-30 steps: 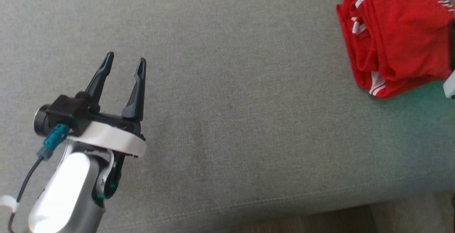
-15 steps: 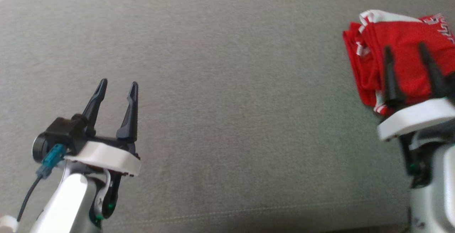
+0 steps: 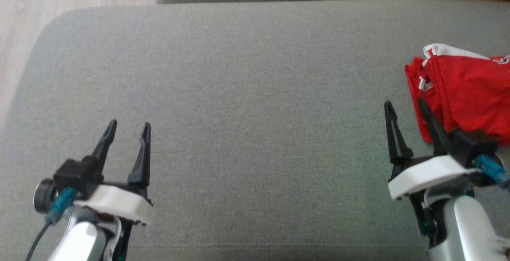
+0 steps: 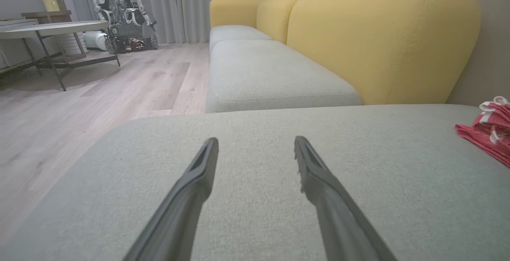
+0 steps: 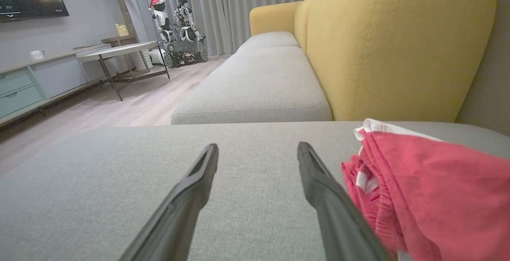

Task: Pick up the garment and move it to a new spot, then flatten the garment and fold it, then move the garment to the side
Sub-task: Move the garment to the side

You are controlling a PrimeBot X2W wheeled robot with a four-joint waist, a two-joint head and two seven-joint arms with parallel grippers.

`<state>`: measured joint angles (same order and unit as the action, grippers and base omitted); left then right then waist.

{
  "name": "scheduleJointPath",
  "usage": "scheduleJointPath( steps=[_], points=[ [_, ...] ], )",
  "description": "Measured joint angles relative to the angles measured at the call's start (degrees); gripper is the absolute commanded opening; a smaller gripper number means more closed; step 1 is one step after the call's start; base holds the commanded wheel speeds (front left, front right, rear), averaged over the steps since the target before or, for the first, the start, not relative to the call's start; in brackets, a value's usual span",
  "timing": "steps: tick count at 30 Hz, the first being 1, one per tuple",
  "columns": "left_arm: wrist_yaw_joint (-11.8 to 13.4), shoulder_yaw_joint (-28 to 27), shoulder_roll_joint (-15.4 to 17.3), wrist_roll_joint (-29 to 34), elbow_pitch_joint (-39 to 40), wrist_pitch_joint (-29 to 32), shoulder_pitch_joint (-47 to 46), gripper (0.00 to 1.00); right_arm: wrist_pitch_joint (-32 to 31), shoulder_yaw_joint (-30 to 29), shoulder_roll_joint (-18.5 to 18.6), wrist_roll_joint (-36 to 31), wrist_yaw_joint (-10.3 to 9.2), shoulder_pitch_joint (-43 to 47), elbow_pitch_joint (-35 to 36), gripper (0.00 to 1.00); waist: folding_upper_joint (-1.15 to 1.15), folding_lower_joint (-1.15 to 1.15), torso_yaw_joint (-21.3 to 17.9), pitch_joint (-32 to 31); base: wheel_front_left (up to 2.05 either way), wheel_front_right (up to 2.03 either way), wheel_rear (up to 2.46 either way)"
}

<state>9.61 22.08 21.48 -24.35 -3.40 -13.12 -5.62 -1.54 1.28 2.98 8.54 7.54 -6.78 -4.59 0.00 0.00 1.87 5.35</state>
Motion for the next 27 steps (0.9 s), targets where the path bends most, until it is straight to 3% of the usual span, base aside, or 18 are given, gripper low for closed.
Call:
scheduleJointPath(
  steps=[13,27],
  points=[
    [0.6,1.2,0.5,-0.1,0.8,0.3,4.9,1.00,1.1,-1.8,-0.2,1.1,0.00,5.4,-1.7,1.00,0.00,0.00,0.3,-5.4,0.00,0.00,0.00],
    [0.6,1.4,0.8,-0.5,0.7,0.2,5.4,1.00,0.9,-1.9,-0.2,1.0,0.00,6.4,-1.2,1.00,0.00,0.00,0.3,-5.9,0.00,0.00,0.00]
  ],
)
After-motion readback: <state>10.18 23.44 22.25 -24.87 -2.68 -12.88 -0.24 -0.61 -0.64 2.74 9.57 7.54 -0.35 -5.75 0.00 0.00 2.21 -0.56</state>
